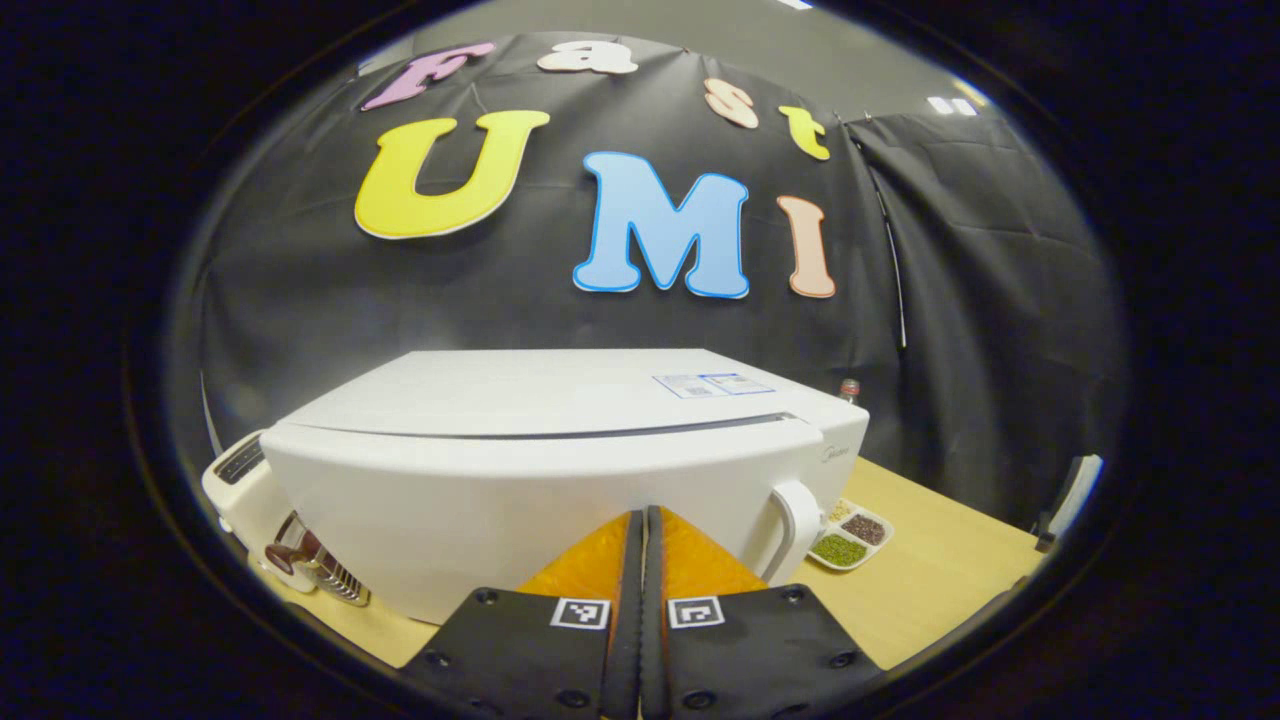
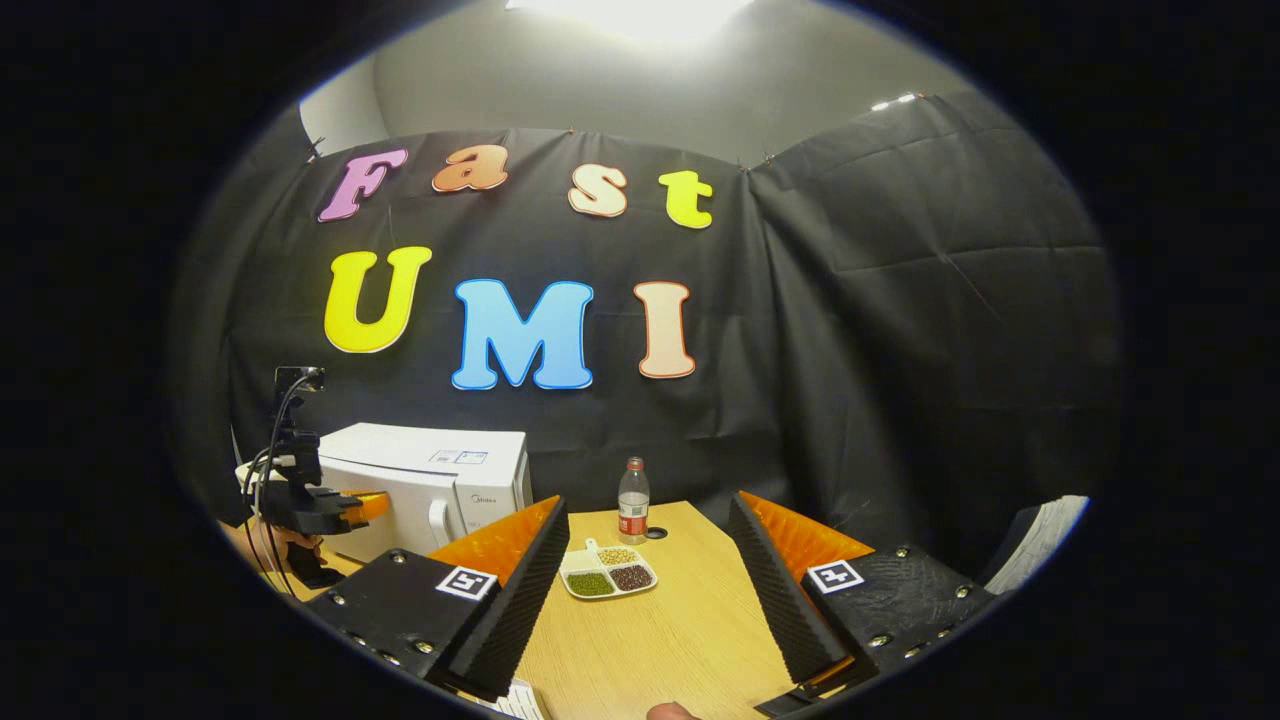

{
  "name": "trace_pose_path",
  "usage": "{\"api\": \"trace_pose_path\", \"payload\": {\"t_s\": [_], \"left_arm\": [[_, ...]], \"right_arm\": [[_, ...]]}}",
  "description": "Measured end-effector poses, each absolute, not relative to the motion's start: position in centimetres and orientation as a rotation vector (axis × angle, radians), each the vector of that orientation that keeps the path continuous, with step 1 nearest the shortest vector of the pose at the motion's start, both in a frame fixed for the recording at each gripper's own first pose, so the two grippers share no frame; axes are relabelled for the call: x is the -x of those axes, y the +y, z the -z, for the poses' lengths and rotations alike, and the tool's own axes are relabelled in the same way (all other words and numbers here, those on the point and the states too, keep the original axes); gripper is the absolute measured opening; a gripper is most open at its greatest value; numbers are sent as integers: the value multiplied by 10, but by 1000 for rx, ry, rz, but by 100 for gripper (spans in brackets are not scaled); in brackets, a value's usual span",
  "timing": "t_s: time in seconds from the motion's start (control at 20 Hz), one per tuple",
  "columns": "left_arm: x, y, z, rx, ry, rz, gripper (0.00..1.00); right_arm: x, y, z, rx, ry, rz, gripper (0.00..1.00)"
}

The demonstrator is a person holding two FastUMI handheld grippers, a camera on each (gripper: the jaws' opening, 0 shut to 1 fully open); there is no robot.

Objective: Open the microwave oven with the left hand, put the food in, and close the microwave oven.

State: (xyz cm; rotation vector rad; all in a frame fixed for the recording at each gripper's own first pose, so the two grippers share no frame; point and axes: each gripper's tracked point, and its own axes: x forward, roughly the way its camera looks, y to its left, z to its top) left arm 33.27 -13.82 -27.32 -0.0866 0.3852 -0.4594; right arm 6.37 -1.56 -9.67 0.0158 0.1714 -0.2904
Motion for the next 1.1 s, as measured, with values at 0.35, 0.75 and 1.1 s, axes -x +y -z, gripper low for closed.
{"api": "trace_pose_path", "payload": {"t_s": [0.35, 0.75, 1.1], "left_arm": [[-322, -135, 248, 38, 377, 449, 7], [-206, -110, 126, 63, 200, 360, 4], [-101, -88, 52, 56, 111, 220, 7]], "right_arm": [[-68, 3, 101, -32, 168, 227, 97], [-58, -4, 85, -51, 115, 56, 97], [-30, -24, 82, -62, 103, -46, 97]]}}
